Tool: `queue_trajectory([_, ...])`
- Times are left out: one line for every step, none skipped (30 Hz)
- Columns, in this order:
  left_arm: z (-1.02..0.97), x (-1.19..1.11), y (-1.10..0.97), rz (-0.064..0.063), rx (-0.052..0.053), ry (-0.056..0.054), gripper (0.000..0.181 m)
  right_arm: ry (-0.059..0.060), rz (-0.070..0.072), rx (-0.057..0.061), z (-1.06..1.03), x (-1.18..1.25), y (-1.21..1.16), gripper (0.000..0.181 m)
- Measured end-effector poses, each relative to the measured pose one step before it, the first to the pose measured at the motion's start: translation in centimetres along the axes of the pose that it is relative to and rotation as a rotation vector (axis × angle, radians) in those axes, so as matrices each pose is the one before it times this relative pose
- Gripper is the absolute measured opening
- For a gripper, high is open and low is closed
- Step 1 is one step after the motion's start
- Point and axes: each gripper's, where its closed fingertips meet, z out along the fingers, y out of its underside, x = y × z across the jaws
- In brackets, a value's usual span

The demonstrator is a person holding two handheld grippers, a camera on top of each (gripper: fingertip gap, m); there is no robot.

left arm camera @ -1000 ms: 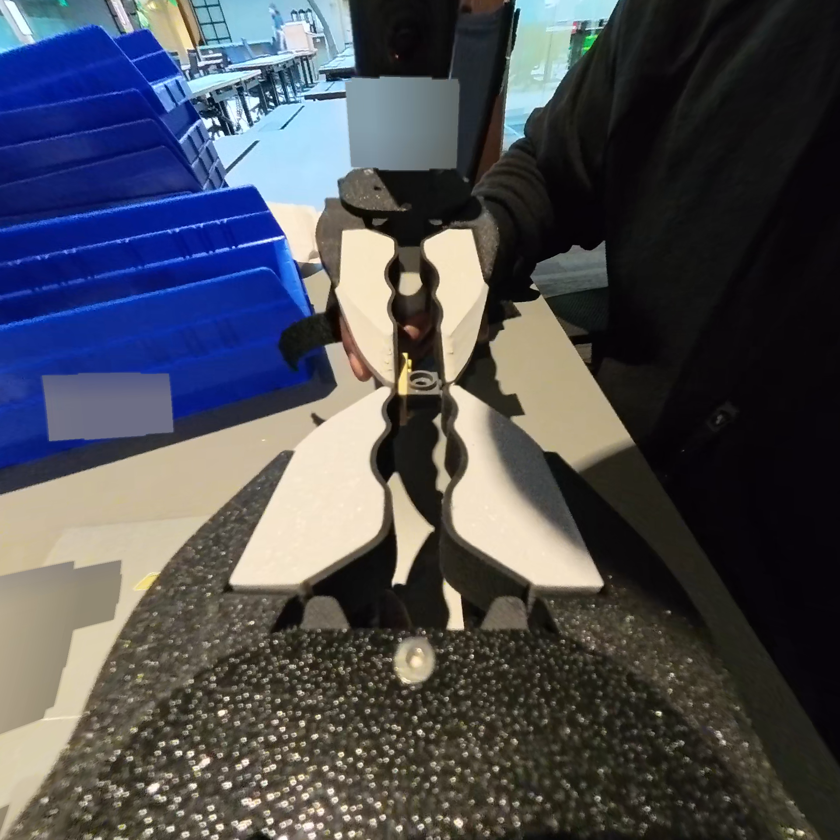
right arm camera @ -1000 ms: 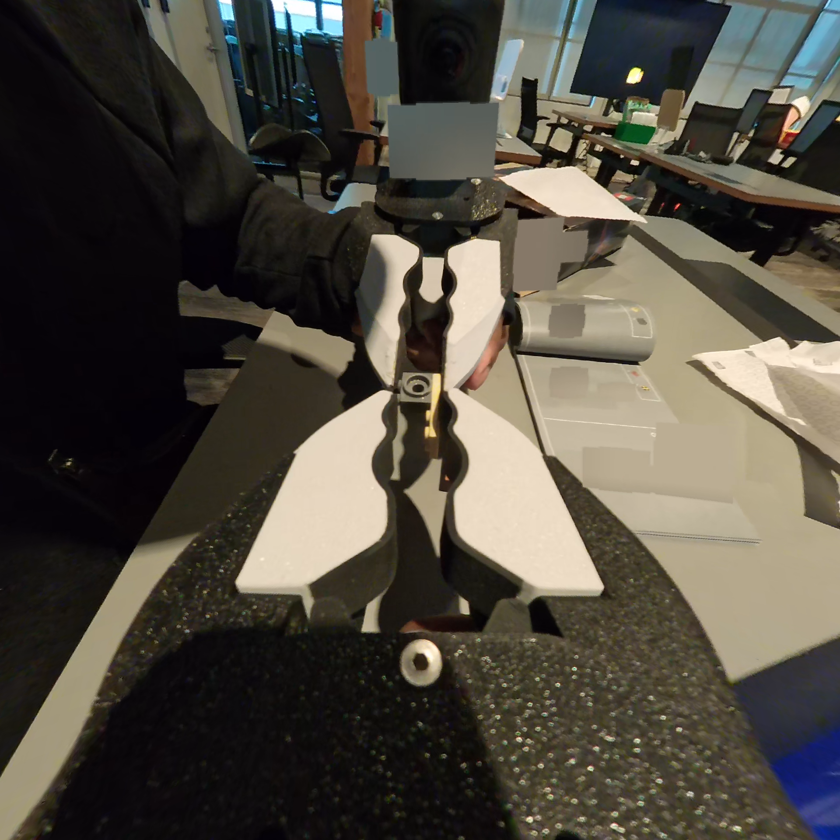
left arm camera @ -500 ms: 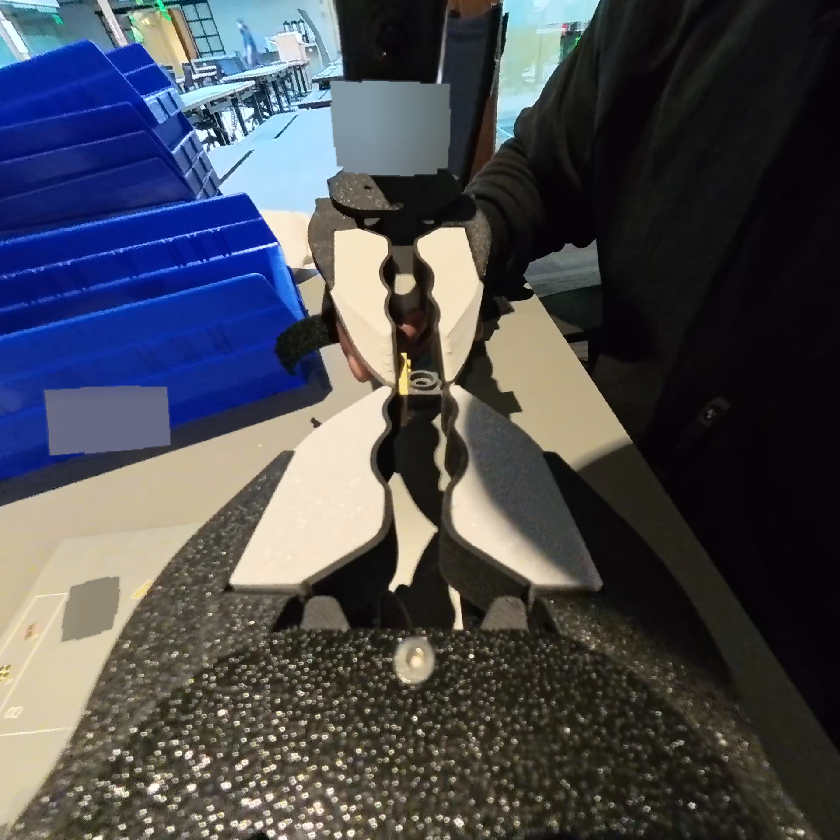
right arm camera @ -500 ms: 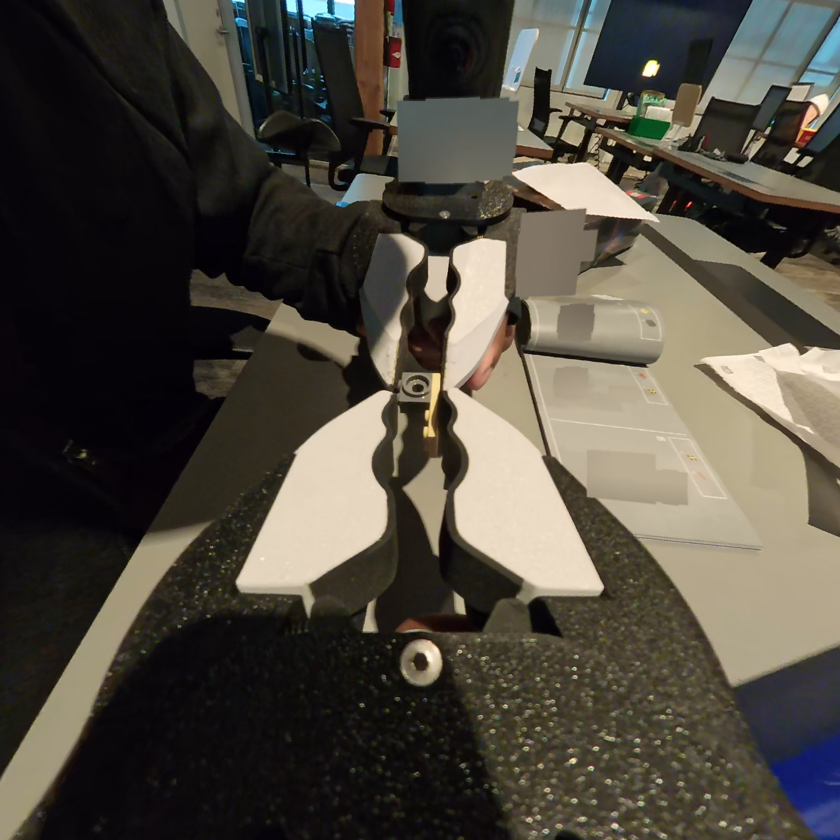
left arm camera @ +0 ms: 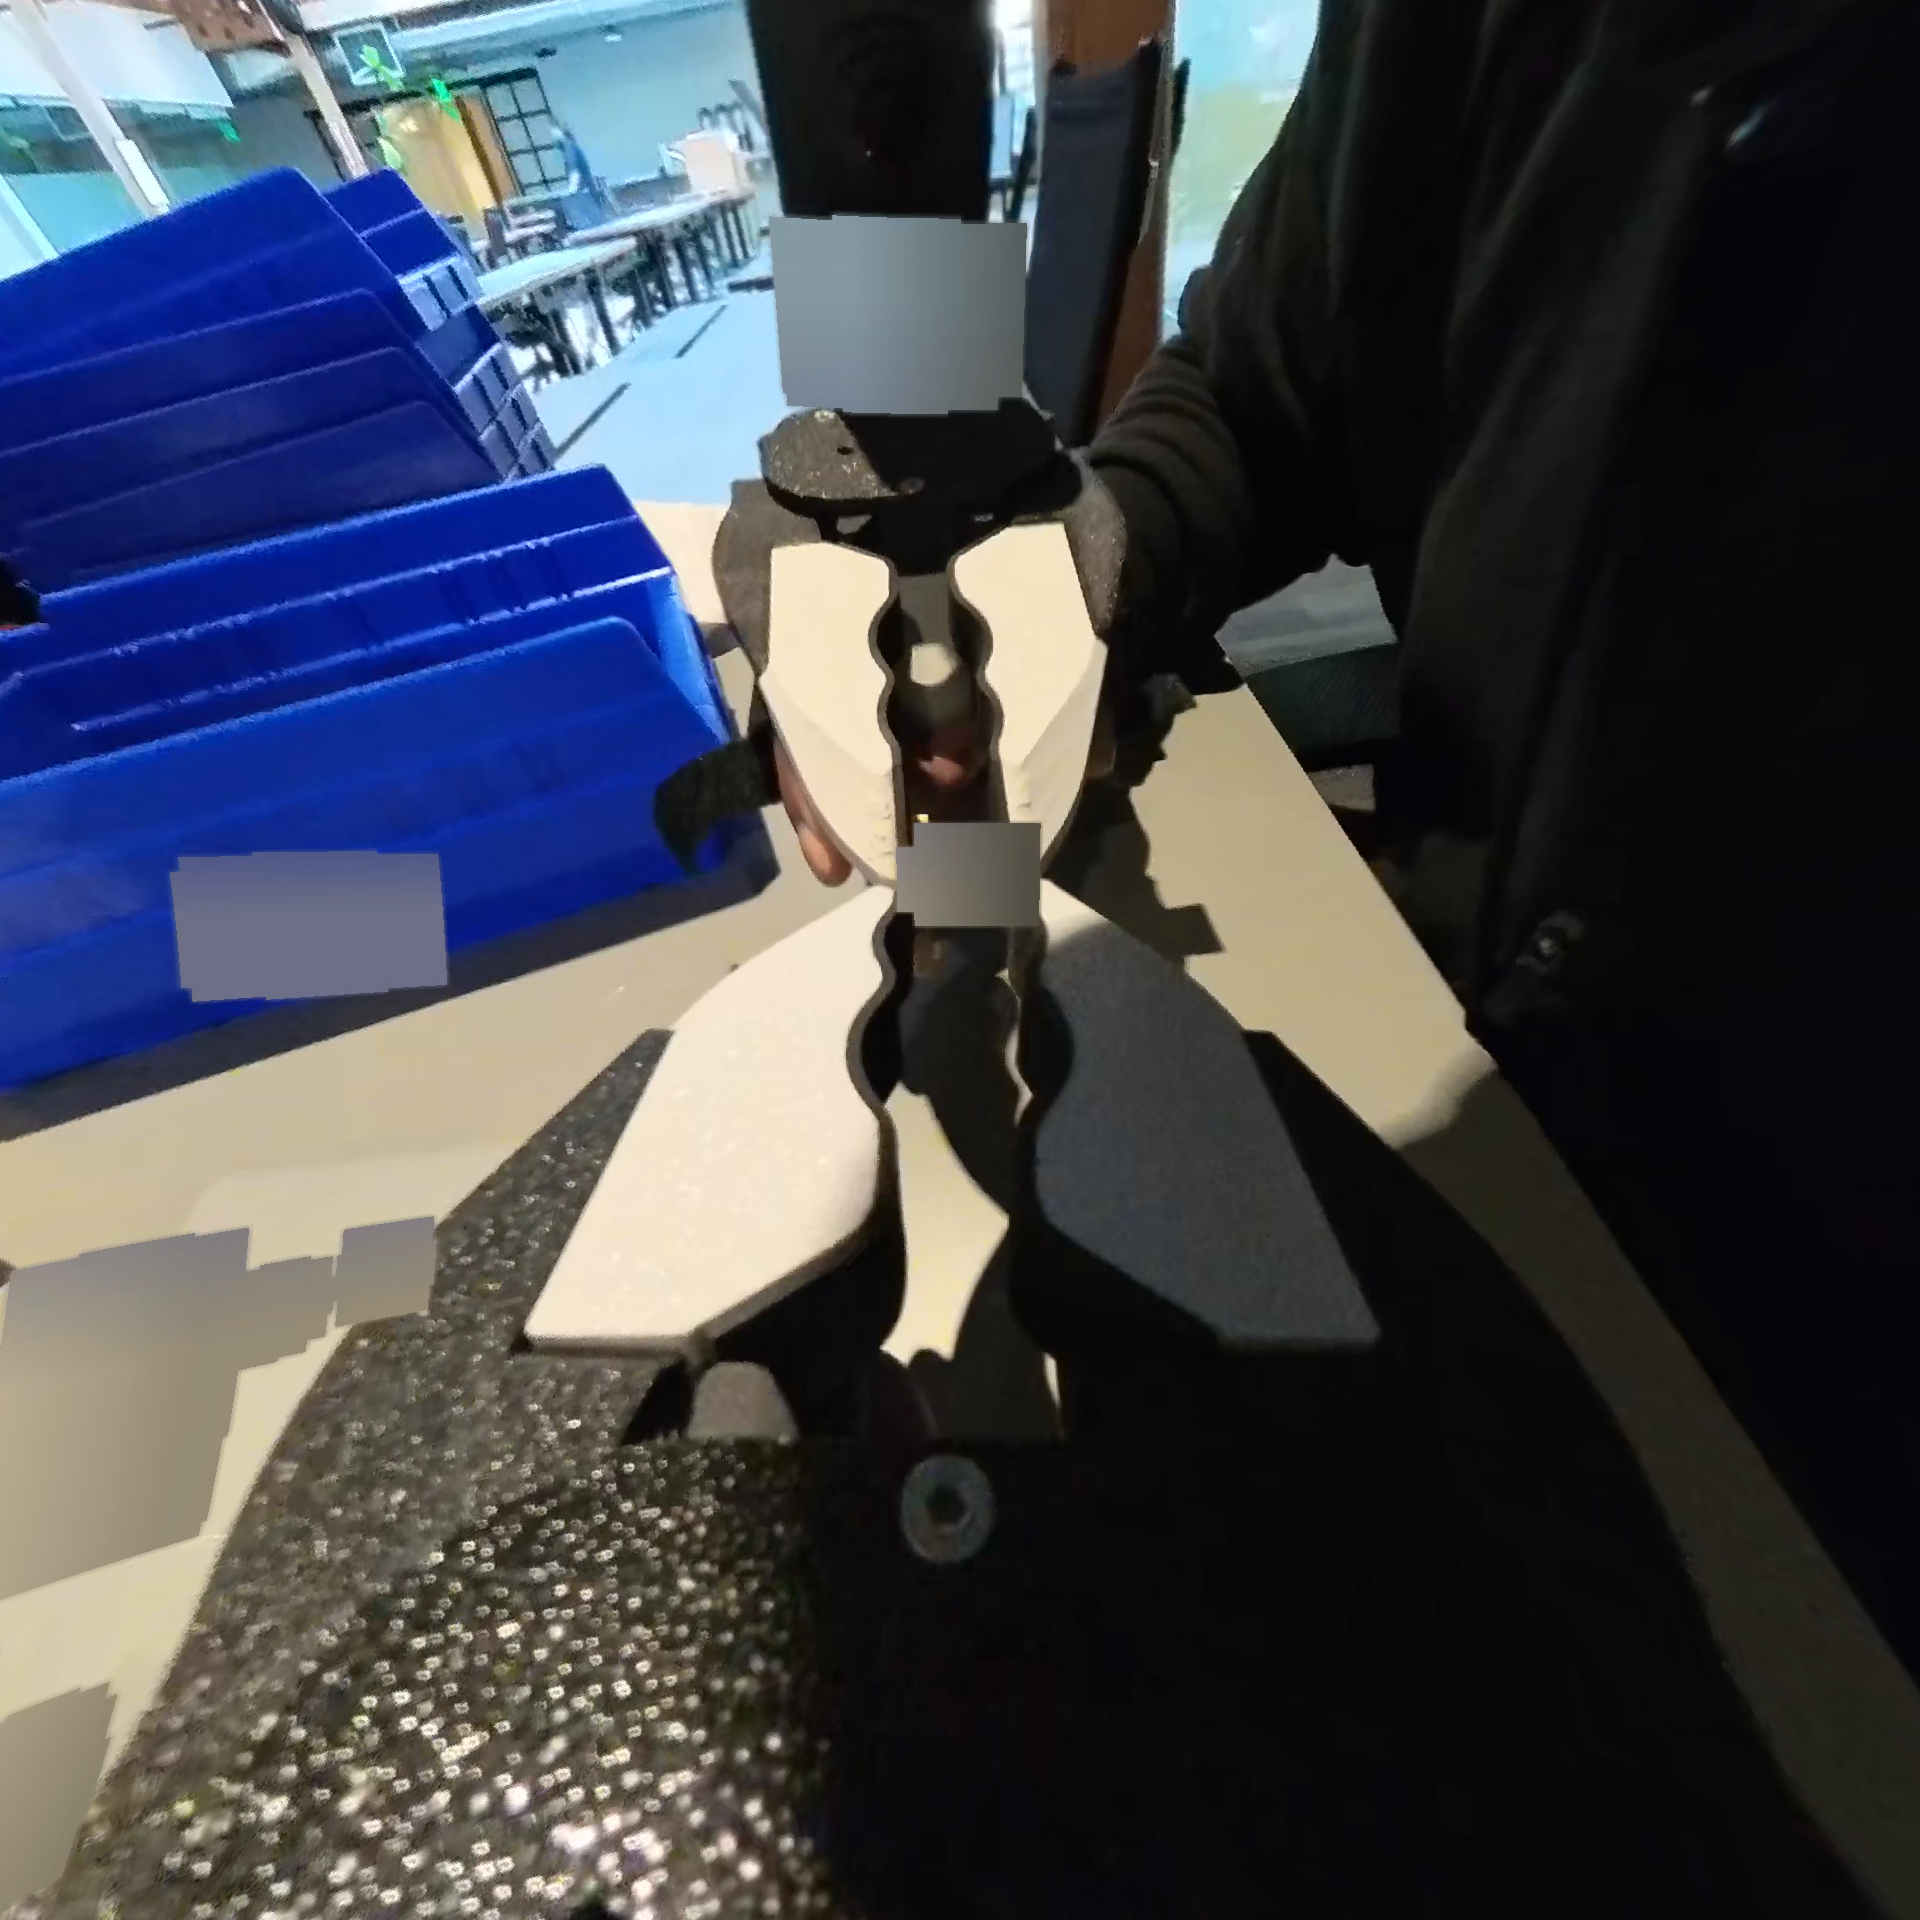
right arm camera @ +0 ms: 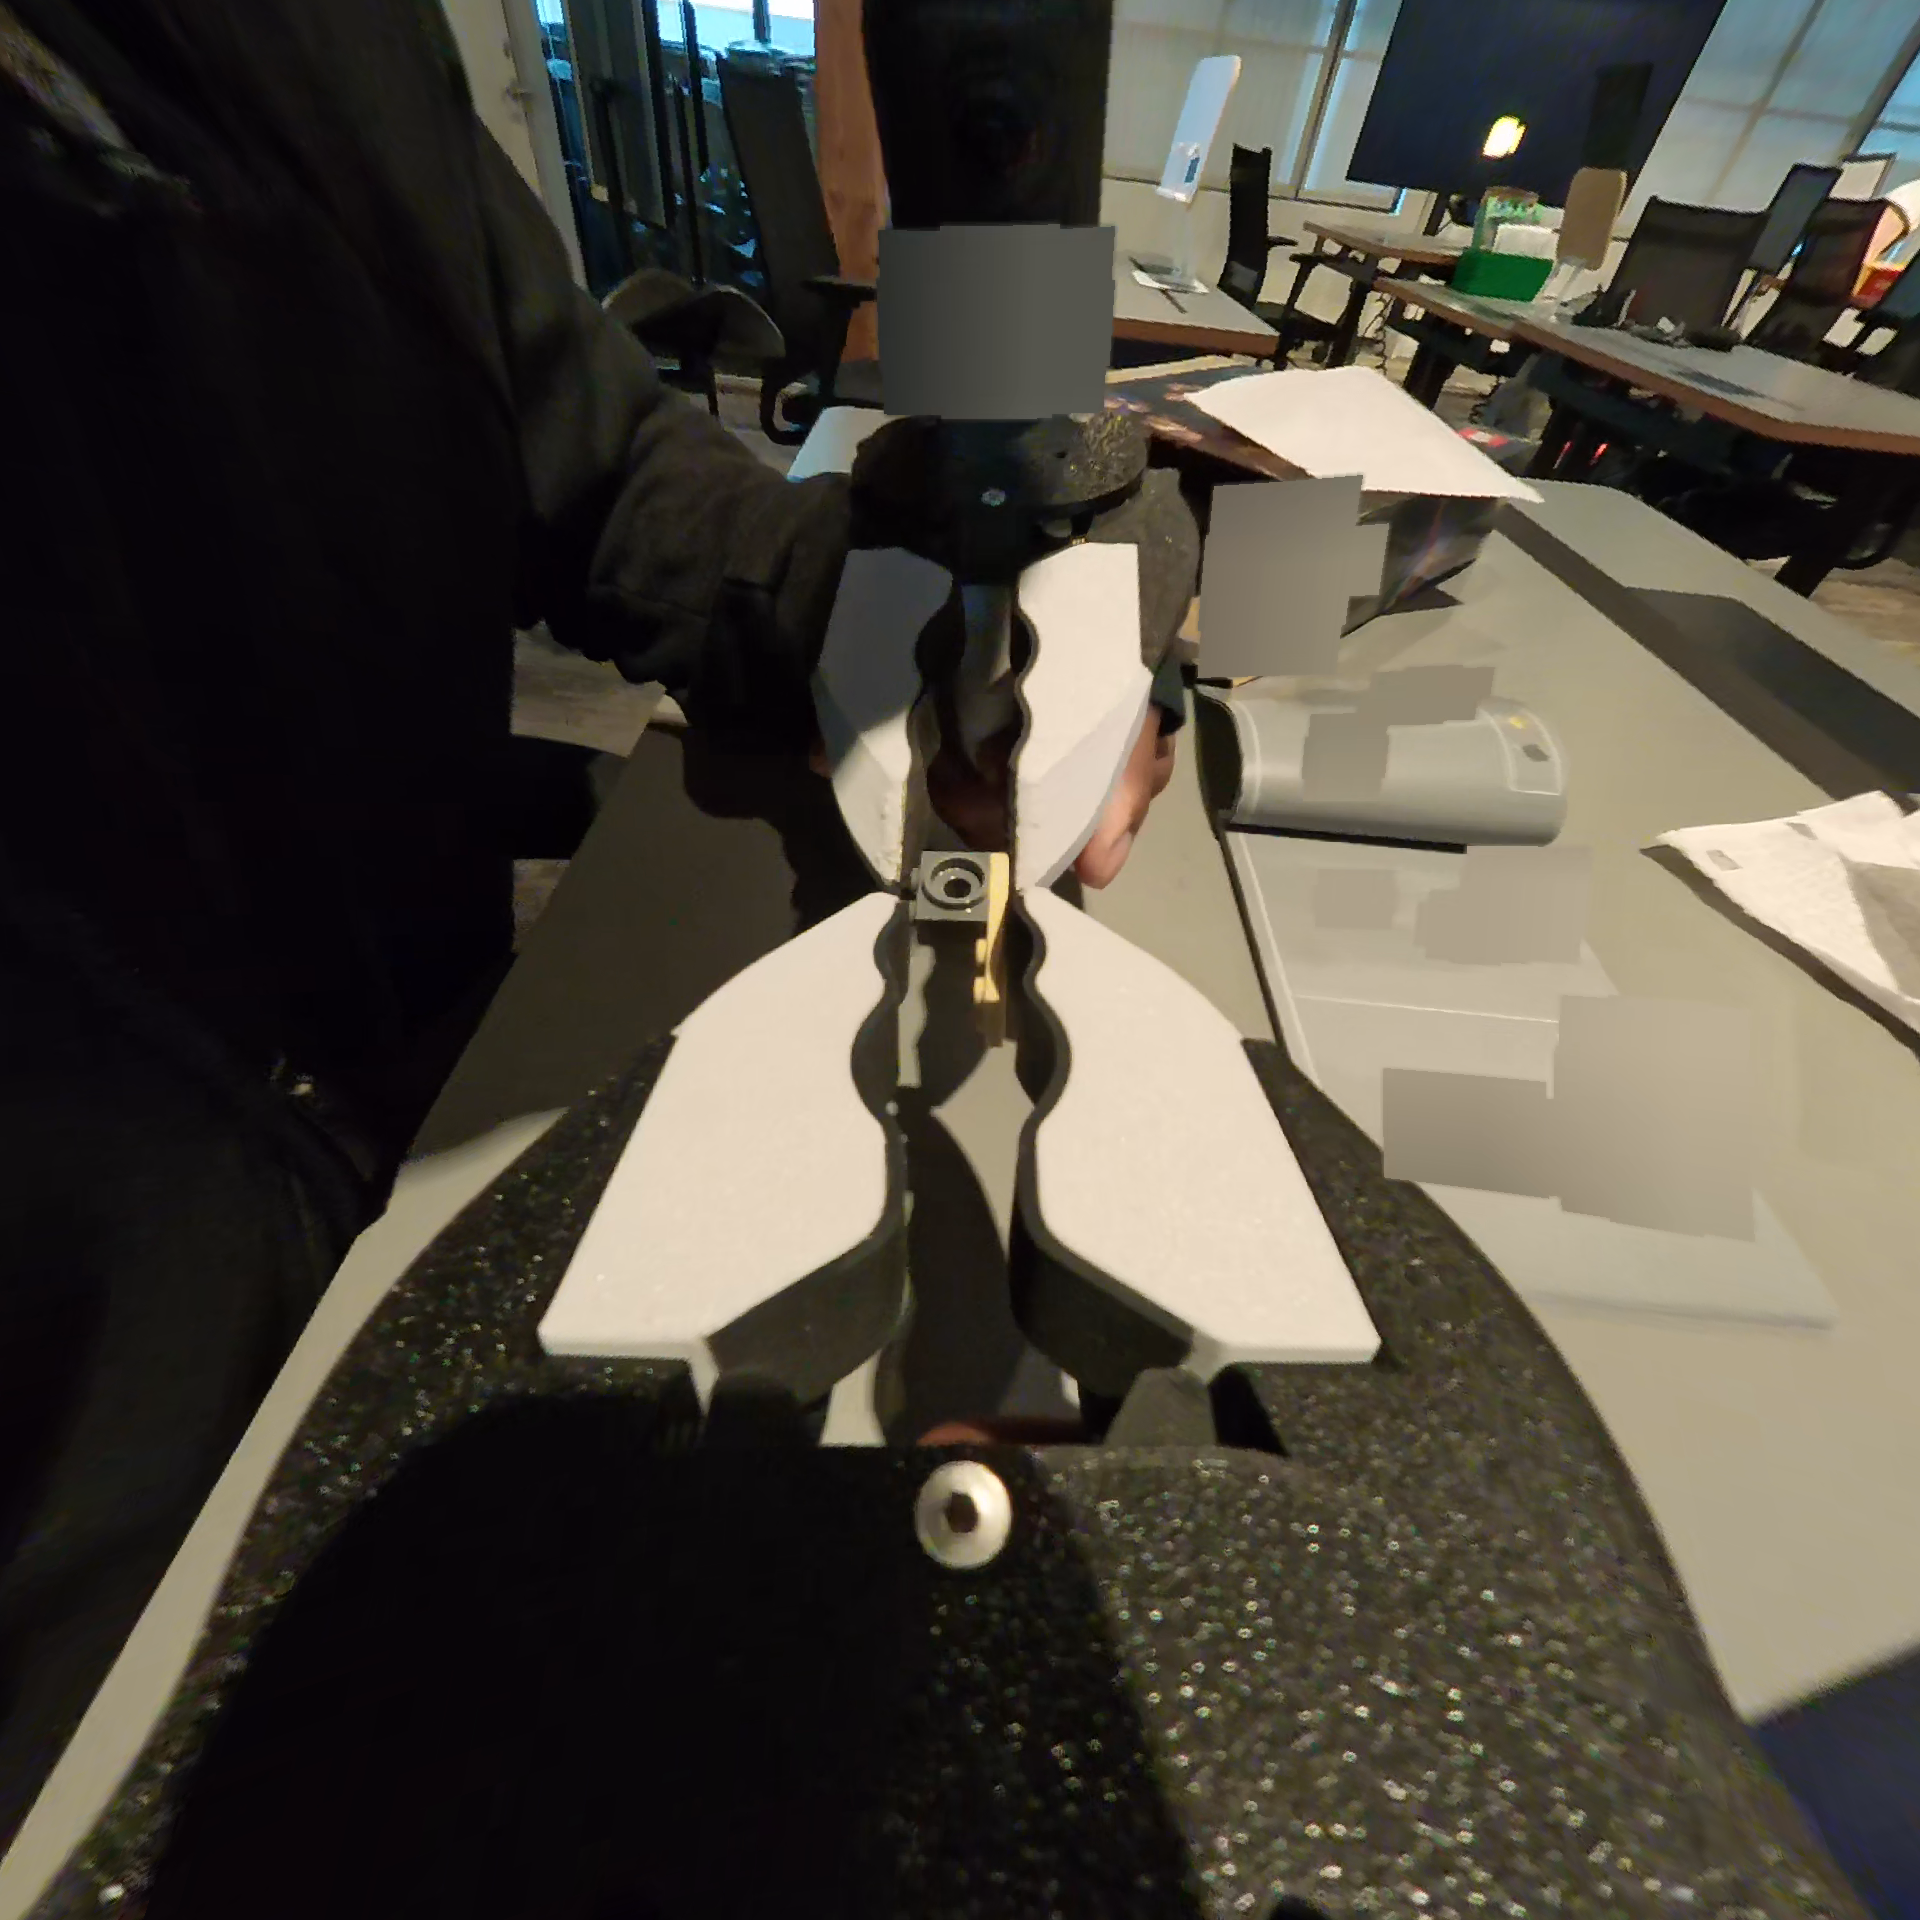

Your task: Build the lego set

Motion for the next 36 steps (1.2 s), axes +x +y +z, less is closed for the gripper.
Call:
queue_trajectory([-0.24, 0.062, 0.135, 0.0051, 0.0014, -0.0011, 0.017, -0.0001, -0.0023, -0.0061, 0.298, -0.026, 0.091, 0.017])
queue_trajectory([-0.227, 0.065, 0.201, -0.0002, -0.0021, 0.0007, 0.017, 0.001, -0.0063, -0.0081, 0.309, -0.028, 0.113, 0.017])
queue_trajectory([-0.222, 0.056, 0.226, 0.0033, -0.0021, -0.0011, 0.017, 0.0004, -0.0057, -0.0091, 0.303, -0.026, 0.124, 0.017])
queue_trajectory([-0.222, 0.044, 0.23, 0.0054, -0.0019, -0.0027, 0.017, -0.0003, -0.003, -0.0072, 0.304, -0.006, 0.115, 0.017])
queue_trajectory([-0.219, 0.043, 0.208, 0.0022, -0.0003, -0.0012, 0.017, -0.0031, 0.0014, -0.0044, 0.299, -0.027, 0.077, 0.017])
queue_trajectory([-0.217, 0.041, 0.179, -0.0037, -0.0005, 0.0008, 0.017, -0.0025, 0.0055, -0.0033, 0.266, 0.013, 0.057, 0.017])
queue_trajectory([-0.206, 0.004, 0.132, -0.0079, -0.0004, -0.0001, 0.017, -0.0015, 0.0038, -0.0011, 0.236, 0.024, -0.003, 0.017])
queue_trajectory([-0.199, -0.017, 0.077, -0.0067, 0.0006, -0.0011, 0.017, -0.0009, 0.001, 0.0008, 0.197, 0.036, -0.026, 0.017])
queue_trajectory([-0.175, -0.017, 0.042, -0.0029, 0.0008, -0.0021, 0.017, 0.0002, 0.0008, 0.0028, 0.167, 0.041, -0.052, 0.017])
queue_trajectory([-0.164, -0.036, 0.005, -0.0015, 0.002, -0.0031, 0.017, 0.0019, 0.0034, 0.0057, 0.141, 0.049, -0.097, 0.017])
queue_trajectory([-0.157, -0.049, -0.04, -0.0023, 0.0033, -0.0024, 0.017, 0.0028, 0.0041, 0.0047, 0.107, 0.058, -0.076, 0.017])
queue_trajectory([-0.118, -0.067, -0.045, -0.0027, 0.0032, -0.0024, 0.017, 0.0041, 0.0016, 0.0045, 0.048, 0.078, -0.091, 0.017])
queue_trajectory([-0.081, -0.075, -0.082, -0.0021, 0.0038, -0.0037, 0.017, 0.0037, 0.0002, 0.0068, -0.003, 0.068, -0.126, 0.017])
queue_trajectory([-0.039, -0.068, -0.118, -0.002, 0.0043, -0.0035, 0.017, 0.0015, 0.0015, 0.0092, -0.036, 0.064, -0.132, 0.017])
queue_trajectory([-0.014, -0.052, -0.104, -0.0028, 0.0044, -0.0021, 0.017, 0.0003, 0.0027, 0.0092, -0.038, 0.035, -0.081, 0.017])
queue_trajectory([0.008, -0.034, -0.056, -0.0028, 0.0024, -0.0018, 0.017, 0.001, 0.004, 0.0056, -0.034, 0.053, -0.009, 0.017])
queue_trajectory([0.027, -0.059, 0.031, -0.0014, -0.001, -0.0024, 0.017, 0.0012, 0.0026, 0.0028, -0.034, 0.047, 0.061, 0.018])
queue_trajectory([0.051, -0.027, 0.061, -0.002, -0.0014, -0.0009, 0.017, 0.0011, -0.001, 0.0032, -0.041, 0.022, 0.064, 0.018])
queue_trajectory([0.051, -0.005, 0.05, -0.0053, 0.0008, 0.002, 0.017, 0.0016, -0.0033, 0.0051, -0.032, -0.017, 0.015, 0.018])
queue_trajectory([0.05, 0.031, 0.001, -0.0081, 0.0043, 0.0047, 0.017, 0.0016, -0.0058, 0.0079, -0.062, -0.041, -0.067, 0.018])
queue_trajectory([0.051, -0.003, -0.017, -0.0089, 0.005, 0.0029, 0.017, 0.003, -0.0073, 0.0103, -0.083, -0.041, -0.156, 0.019])
queue_trajectory([0.036, -0.062, -0.022, -0.0051, 0.0044, -0.0029, 0.017, 0.0038, -0.007, 0.0074, -0.075, -0.019, -0.135, 0.022])
queue_trajectory([0.005, -0.09, -0.045, 0.0, 0.0048, -0.0051, 0.017, 0.0019, -0.0063, 0.0046, -0.072, -0.015, -0.111, 0.023])
queue_trajectory([-0.017, -0.058, 0.002, -0.0011, 0.0005, -0.0009, 0.017, 0.0015, -0.0043, 0.0064, -0.088, -0.011, -0.108, 0.024])
queue_trajectory([-0.024, -0.06, 0.037, -0.0027, -0.0013, -0.0004, 0.017, 0.0024, -0.0004, 0.0076, -0.081, 0.023, -0.118, 0.024])
queue_trajectory([-0.045, -0.084, 0.028, -0.0034, -0.0002, -0.0018, 0.017, 0.0047, 0.0027, 0.0072, -0.087, 0.102, -0.096, 0.025])
queue_trajectory([-0.058, -0.082, 0.017, -0.0048, 0.0018, -0.0017, 0.017, 0.0066, 0.0047, 0.0079, -0.097, 0.15, -0.089, 0.026])
queue_trajectory([-0.054, -0.066, -0.03, -0.0068, 0.0041, 0.0001, 0.017, 0.0033, 0.0064, 0.0093, -0.109, 0.125, -0.093, 0.026])
queue_trajectory([-0.055, -0.054, -0.068, -0.0087, 0.0065, 0.0011, 0.017, 0.0013, 0.0089, 0.008, -0.09, 0.127, -0.067, 0.026])
queue_trajectory([-0.064, -0.054, -0.079, -0.0095, 0.0066, 0.0012, 0.017, 0.0045, 0.009, 0.0047, -0.07, 0.163, -0.023, 0.026])
queue_trajectory([-0.05, -0.054, -0.046, -0.0085, 0.0042, 0.0008, 0.017, 0.0073, 0.007, 0.003, -0.058, 0.201, 0.024, 0.026])
queue_trajectory([-0.043, -0.062, 0.004, -0.0062, 0.0014, 0.0, 0.017, 0.0058, 0.0053, 0.0032, -0.052, 0.174, 0.017, 0.026])
queue_trajectory([-0.038, -0.061, 0.022, -0.0045, -0.0002, -0.0009, 0.017, 0.0026, 0.0053, 0.0029, -0.035, 0.108, 0.027, 0.026])
queue_trajectory([-0.039, -0.056, 0.014, -0.0045, 0.0004, -0.0012, 0.017, 0.0026, 0.0062, 0.0013, -0.032, 0.1, 0.045, 0.026])
queue_trajectory([-0.023, -0.036, -0.02, -0.006, 0.0014, 0.0008, 0.017, 0.002, 0.005, 0.0004, -0.008, 0.076, 0.041, 0.026])
queue_trajectory([-0.025, -0.028, -0.015, -0.0065, 0.0017, 0.0005, 0.017, 0.0012, 0.0025, -0.0002, -0.015, 0.055, 0.057, 0.026])
